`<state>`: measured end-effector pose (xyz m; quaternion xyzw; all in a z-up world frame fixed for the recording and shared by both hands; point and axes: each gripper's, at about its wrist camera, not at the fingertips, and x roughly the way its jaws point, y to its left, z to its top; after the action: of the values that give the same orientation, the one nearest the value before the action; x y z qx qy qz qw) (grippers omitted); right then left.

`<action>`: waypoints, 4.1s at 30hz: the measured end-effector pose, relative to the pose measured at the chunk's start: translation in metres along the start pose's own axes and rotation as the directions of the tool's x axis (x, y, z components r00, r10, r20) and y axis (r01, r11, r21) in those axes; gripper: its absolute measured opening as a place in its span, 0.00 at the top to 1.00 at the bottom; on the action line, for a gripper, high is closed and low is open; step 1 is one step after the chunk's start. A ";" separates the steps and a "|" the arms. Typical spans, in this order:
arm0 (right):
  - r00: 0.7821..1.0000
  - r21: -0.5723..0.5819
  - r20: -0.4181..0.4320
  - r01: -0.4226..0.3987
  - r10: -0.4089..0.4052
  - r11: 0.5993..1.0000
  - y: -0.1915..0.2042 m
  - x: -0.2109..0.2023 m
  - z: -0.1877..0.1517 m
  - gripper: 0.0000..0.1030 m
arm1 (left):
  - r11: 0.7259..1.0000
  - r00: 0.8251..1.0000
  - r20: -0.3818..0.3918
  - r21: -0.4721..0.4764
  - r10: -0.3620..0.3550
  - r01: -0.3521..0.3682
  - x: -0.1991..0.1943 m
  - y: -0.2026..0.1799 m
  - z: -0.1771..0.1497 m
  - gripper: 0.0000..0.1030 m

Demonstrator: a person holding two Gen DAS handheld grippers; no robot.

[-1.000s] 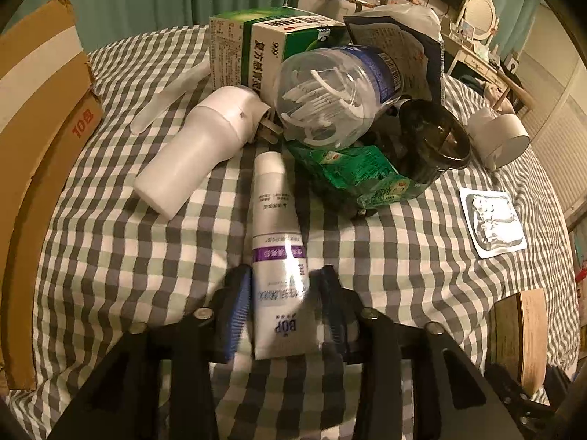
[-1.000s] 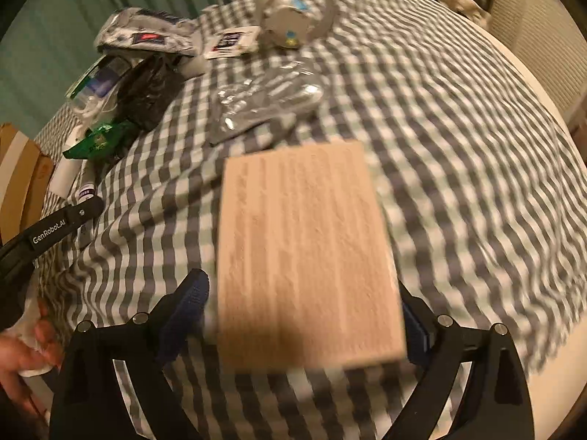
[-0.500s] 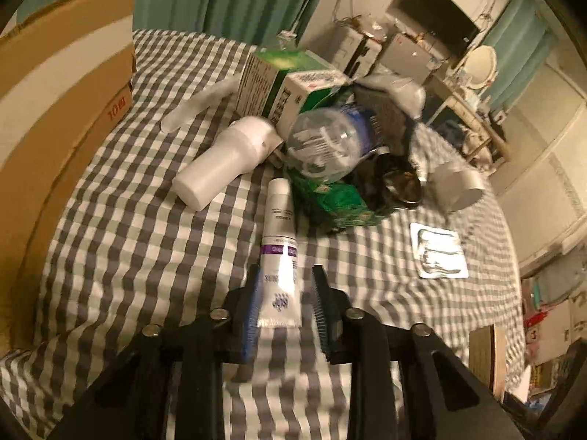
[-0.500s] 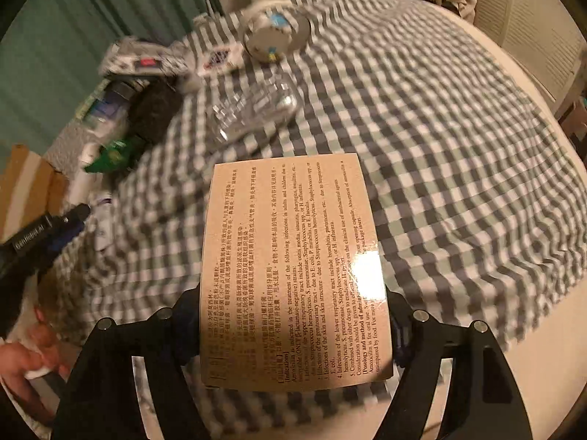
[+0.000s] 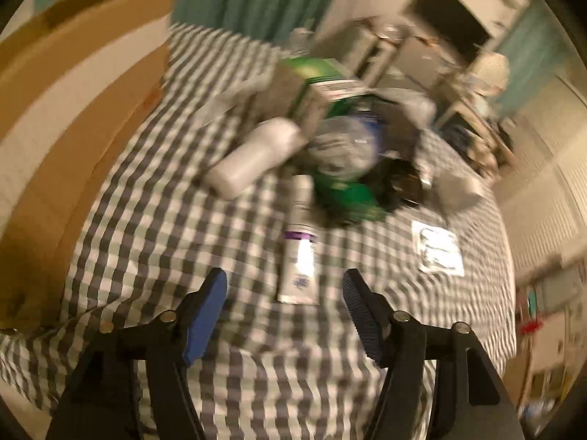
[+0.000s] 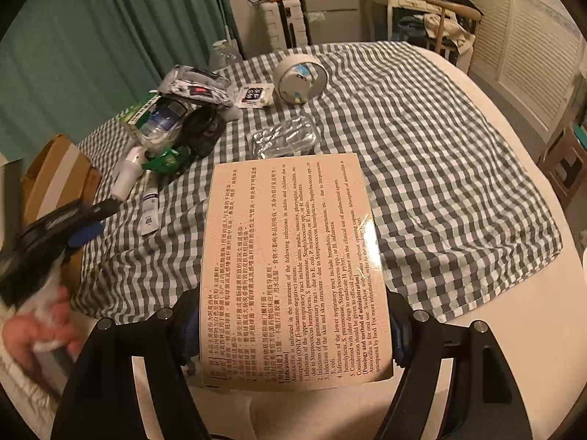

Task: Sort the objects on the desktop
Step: 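Lift the cream tube with the left gripper while the right lifts the leaflet, then drop the cream tube and leaflet into the cardboard box, open both grippers, then grasp the white spray bottle with the left gripper while the right grasps the foil tray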

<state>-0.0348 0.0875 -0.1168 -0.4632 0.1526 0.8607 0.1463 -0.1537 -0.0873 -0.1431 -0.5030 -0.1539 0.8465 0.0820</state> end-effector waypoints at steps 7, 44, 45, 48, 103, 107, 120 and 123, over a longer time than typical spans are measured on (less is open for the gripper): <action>0.998 -0.026 0.055 0.030 -0.028 0.999 -0.007 0.027 0.008 0.27 | 0.995 1.000 0.010 0.096 0.030 -0.030 0.051 -0.023 0.011 0.31; 0.957 -0.211 0.123 -0.234 0.263 0.949 0.135 -0.054 0.051 0.27 | 0.975 0.955 0.225 0.157 -0.192 0.159 -0.160 0.062 0.037 0.74; 0.951 -0.232 0.113 -0.257 0.289 0.938 0.148 -0.057 0.052 0.27 | 0.977 0.954 0.234 0.144 -0.187 0.156 -0.166 0.072 0.042 0.74; 0.936 -0.299 0.097 -0.297 0.338 0.907 0.199 -0.068 0.059 0.27 | 0.982 0.958 0.236 0.124 -0.166 0.140 -0.186 0.104 0.056 0.74; 0.972 -0.043 0.208 -0.100 0.106 0.994 0.034 -0.025 0.023 0.00 | 0.946 0.935 0.351 0.281 0.053 -0.159 -0.141 0.011 0.002 0.00; 0.982 0.004 0.165 -0.094 0.092 0.996 0.008 0.011 0.029 0.00 | 0.941 0.951 0.303 0.298 0.067 -0.162 -0.097 -0.009 0.007 0.00; 0.993 -0.063 0.107 -0.039 0.045 0.997 0.000 0.116 0.098 0.00 | 0.899 0.940 0.142 0.276 0.311 -0.339 0.060 -0.016 0.068 0.00; 0.996 -0.075 0.074 -0.036 0.042 0.997 0.000 0.141 0.110 0.00 | 0.862 0.914 0.165 0.305 0.370 -0.404 0.085 -0.011 0.068 0.00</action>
<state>-0.1923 0.1469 -0.1774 -0.4322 0.1244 0.8853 0.1180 -0.2541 -0.0646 -0.1792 -0.4590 0.0915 0.8836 -0.0139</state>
